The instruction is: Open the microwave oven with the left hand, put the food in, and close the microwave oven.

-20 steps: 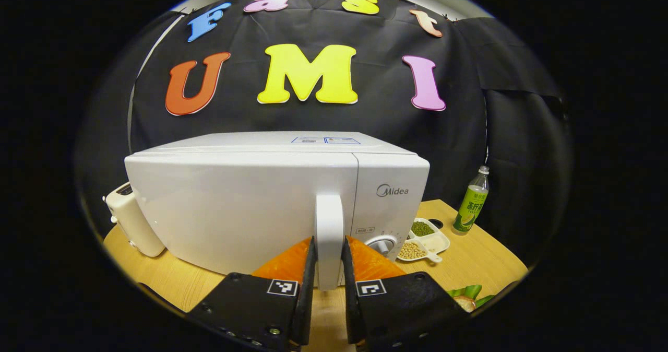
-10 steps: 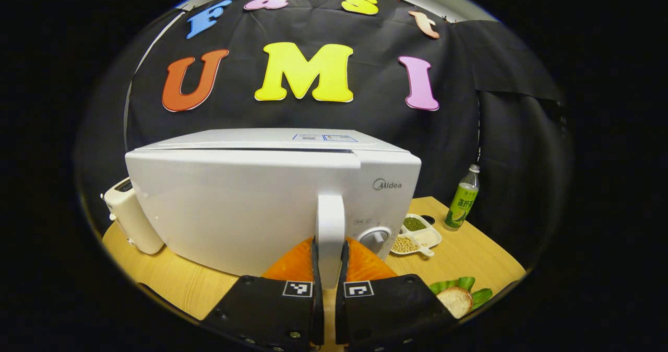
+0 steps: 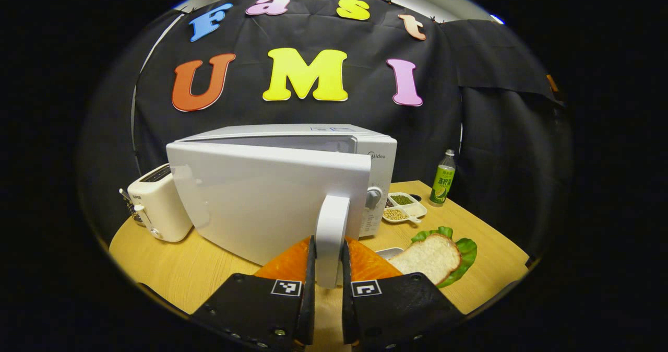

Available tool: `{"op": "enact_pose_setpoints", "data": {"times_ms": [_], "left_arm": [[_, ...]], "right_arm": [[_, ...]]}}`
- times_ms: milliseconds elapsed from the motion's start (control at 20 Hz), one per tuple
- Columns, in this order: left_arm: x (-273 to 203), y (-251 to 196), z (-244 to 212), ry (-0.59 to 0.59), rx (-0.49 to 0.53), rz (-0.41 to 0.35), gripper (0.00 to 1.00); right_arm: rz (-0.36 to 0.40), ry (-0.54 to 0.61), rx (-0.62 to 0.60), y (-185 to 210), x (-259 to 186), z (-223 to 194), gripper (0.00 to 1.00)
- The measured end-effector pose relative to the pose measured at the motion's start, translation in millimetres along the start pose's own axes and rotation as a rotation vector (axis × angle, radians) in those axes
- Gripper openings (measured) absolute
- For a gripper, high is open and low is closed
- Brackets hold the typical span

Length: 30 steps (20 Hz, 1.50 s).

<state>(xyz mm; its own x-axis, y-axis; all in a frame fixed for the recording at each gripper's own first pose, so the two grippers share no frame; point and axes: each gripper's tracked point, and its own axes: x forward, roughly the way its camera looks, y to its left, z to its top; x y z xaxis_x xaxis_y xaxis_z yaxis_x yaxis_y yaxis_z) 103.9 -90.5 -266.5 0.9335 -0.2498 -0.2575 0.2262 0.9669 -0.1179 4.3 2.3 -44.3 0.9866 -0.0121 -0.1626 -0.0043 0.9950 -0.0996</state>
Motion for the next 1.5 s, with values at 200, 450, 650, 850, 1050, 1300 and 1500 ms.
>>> {"op": "enact_pose_setpoints", "data": {"times_ms": [200,450,650,850,1050,1300,1500], "left_arm": [[-25,25,17,-0.046,0.003,0.029,0.48],[-51,44,15,-0.035,-0.002,0.049,0.98],[-77,62,9,-0.031,0.045,0.077,0.98],[-106,85,0,-0.014,0.05,0.102,0.98],[-137,114,-10,0.004,0.052,0.159,0.98],[-176,169,-29,0.061,0.044,0.287,0.98],[-202,214,-37,0.084,0.031,0.399,0.97]], "right_arm": [[0.045,-0.007,-0.009,17,0,-3,0.97],[0.088,0.009,-0.013,37,1,-15,1.0],[0.117,0.028,-0.011,52,2,-25,1.0],[0.148,0.044,-0.007,69,5,-34,0.96],[0.169,0.061,-0.003,82,7,-43,0.96],[0.187,0.082,0.005,92,10,-58,0.97],[0.196,0.114,0.016,94,17,-77,0.96]]}}
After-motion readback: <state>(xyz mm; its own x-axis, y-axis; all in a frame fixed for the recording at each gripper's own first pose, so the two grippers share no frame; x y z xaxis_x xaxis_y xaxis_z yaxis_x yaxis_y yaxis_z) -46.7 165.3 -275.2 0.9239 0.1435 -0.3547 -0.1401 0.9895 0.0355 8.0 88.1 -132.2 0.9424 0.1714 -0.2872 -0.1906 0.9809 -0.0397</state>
